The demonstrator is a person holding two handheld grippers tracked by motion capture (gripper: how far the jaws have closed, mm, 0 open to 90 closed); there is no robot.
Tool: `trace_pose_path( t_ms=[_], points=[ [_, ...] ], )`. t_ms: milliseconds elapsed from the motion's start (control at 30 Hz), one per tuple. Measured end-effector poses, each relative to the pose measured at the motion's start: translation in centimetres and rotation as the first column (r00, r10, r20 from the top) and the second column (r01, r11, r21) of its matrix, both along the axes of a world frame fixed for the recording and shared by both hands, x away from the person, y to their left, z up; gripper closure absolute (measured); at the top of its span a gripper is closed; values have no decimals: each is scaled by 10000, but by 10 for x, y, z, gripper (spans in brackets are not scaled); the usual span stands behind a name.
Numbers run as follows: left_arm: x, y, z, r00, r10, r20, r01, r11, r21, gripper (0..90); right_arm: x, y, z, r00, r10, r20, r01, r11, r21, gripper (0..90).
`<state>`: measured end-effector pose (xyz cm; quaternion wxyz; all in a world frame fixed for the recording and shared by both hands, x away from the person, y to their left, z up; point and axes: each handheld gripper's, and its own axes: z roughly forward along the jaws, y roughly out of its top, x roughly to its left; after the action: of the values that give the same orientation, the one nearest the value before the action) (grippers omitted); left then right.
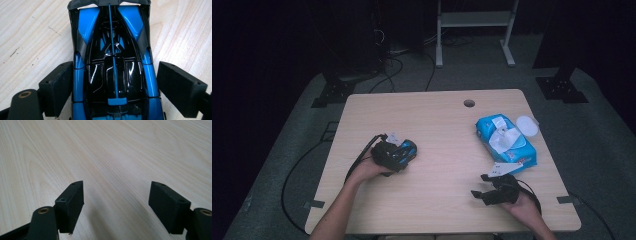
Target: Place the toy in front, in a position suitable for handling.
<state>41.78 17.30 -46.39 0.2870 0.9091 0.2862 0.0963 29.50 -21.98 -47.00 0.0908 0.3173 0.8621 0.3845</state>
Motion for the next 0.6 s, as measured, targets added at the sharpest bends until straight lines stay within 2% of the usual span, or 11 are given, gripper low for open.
trace_pose_path(
  t_ms=[33,100,300,467,600],
  points=[
    [0,1,1,9999,-30,132,29,10000,70,195,0,0,0,10000,-6,-2,6,10000,1,273],
    [0,3,1,9999,106,32,-106,9999,-47,246,0,0,0,10000,-10,1,10,10000,2,273],
    [-1,3,3,9999,150,31,-151,9997,168,257,0,0,0,10000,-12,53,12,10000,2,273],
    [-1,4,2,9998,173,98,-174,9998,53,258,0,-1,1,9999,-29,106,29,10000,-3,273],
    [-1,5,3,9999,167,-3,-167,9999,41,258,0,-2,1,10000,-61,70,61,10000,-4,273]
  ],
)
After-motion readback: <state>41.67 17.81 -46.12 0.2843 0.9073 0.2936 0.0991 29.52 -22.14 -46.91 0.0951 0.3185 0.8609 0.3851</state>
